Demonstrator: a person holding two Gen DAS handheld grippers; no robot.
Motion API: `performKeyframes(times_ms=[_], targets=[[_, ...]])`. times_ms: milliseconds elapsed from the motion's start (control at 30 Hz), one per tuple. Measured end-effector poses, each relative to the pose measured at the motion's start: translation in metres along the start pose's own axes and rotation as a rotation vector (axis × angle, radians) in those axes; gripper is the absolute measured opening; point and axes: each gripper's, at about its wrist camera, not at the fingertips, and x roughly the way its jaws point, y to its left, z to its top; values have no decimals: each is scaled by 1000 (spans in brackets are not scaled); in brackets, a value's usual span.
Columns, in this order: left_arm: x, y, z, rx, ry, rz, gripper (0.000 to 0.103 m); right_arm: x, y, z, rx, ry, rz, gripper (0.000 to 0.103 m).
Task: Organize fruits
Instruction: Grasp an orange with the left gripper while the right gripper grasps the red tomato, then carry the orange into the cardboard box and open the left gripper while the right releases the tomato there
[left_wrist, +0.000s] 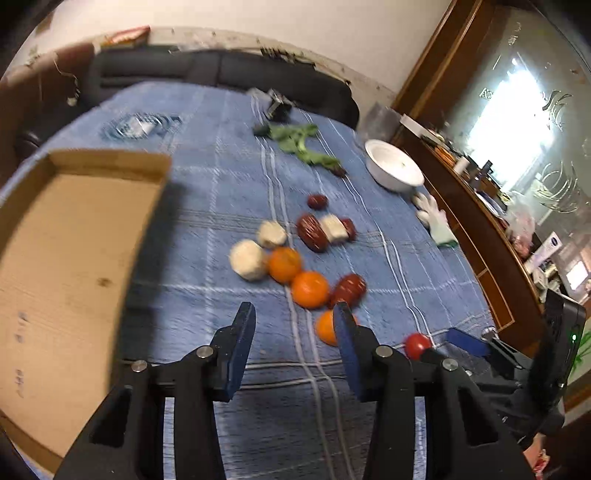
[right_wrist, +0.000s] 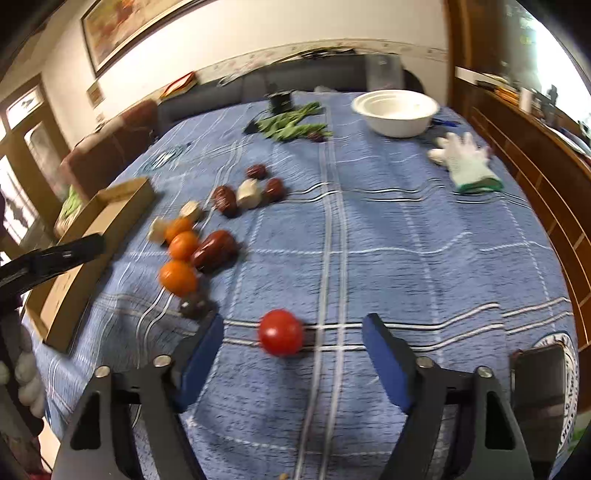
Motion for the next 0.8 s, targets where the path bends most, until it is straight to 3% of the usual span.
performKeyframes(times_ms=[233, 567, 667, 800], targets=[[26, -20, -2, 34, 65, -63, 42, 13, 12, -4, -65, 35, 4, 75], [67, -34, -7, 62, 148, -54, 42, 20, 7, 0, -59, 47, 26, 62], [69, -37, -10, 84, 135, -35, 36, 23, 8, 0, -65, 51, 21, 55], [64, -31, -10, 59, 122, -34, 32, 27, 7, -3, -60, 66, 18, 32]])
